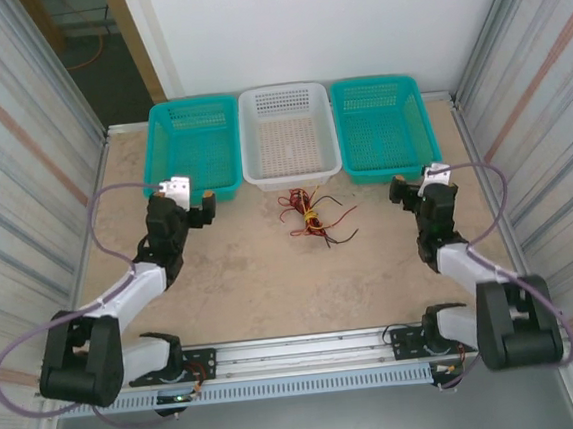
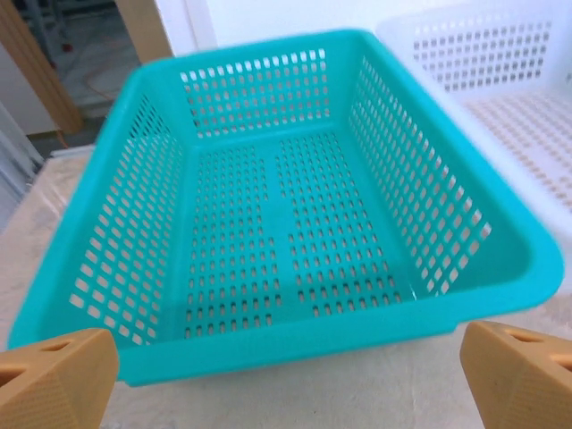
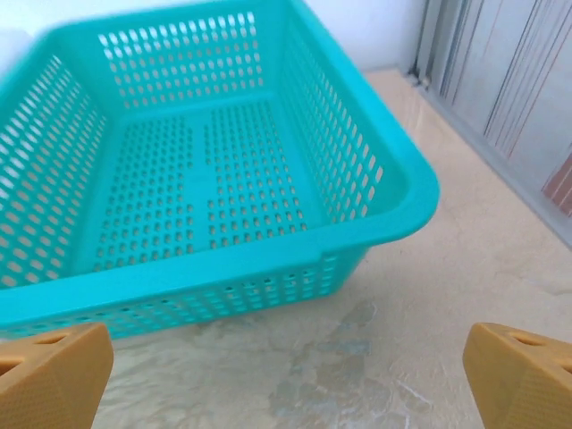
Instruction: Untangle the cables
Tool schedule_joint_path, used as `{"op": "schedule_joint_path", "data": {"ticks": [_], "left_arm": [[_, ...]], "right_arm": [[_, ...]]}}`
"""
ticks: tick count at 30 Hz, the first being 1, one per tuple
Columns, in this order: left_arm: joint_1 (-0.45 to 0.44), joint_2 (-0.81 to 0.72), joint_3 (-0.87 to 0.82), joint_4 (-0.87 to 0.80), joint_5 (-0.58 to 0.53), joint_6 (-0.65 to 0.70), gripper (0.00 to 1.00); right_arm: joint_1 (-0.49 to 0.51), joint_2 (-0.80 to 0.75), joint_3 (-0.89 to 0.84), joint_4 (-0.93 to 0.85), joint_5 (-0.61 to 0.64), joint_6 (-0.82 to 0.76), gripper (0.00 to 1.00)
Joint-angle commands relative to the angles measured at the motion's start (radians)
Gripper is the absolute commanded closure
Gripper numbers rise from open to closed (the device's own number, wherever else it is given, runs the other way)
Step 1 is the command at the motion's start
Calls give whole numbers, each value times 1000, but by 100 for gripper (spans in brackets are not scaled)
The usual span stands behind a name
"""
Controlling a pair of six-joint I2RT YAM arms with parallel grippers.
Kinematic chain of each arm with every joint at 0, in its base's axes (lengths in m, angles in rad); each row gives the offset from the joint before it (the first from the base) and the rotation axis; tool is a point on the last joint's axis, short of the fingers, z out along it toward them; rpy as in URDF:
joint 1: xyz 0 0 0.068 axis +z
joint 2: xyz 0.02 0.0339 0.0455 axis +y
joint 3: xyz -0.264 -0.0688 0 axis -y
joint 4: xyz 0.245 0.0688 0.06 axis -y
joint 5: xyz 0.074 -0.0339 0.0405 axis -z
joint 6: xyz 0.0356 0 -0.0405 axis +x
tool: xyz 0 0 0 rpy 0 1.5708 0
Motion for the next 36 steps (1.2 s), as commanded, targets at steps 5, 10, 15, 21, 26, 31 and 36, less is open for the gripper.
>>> {"op": "schedule_joint_path", "data": {"ticks": [5, 10, 15, 21, 26, 31, 36], "left_arm": [[-60, -247, 121, -495, -199, -361, 2], [-62, -376, 215, -768, 8, -517, 8], [-119, -373, 261, -915, 158, -579, 14], [-150, -345, 284, -921, 238, -680, 17], [-164, -337, 277, -908, 286, -725, 22], [-170, -355, 275, -922, 258, -769, 22], [-172, -318, 327, -921, 274, -767, 26]], "right_arm": [[158, -353, 230, -779, 264, 406, 1], [124, -447, 161, -900, -5, 620, 4], [397, -148, 358, -1049, -178, 512, 21], [696, 129, 497, -984, -119, 406, 23], [739, 178, 430, -698, -30, 399, 3], [664, 322, 511, -738, -199, 336, 8], [615, 479, 583, -765, -273, 245, 16]]}}
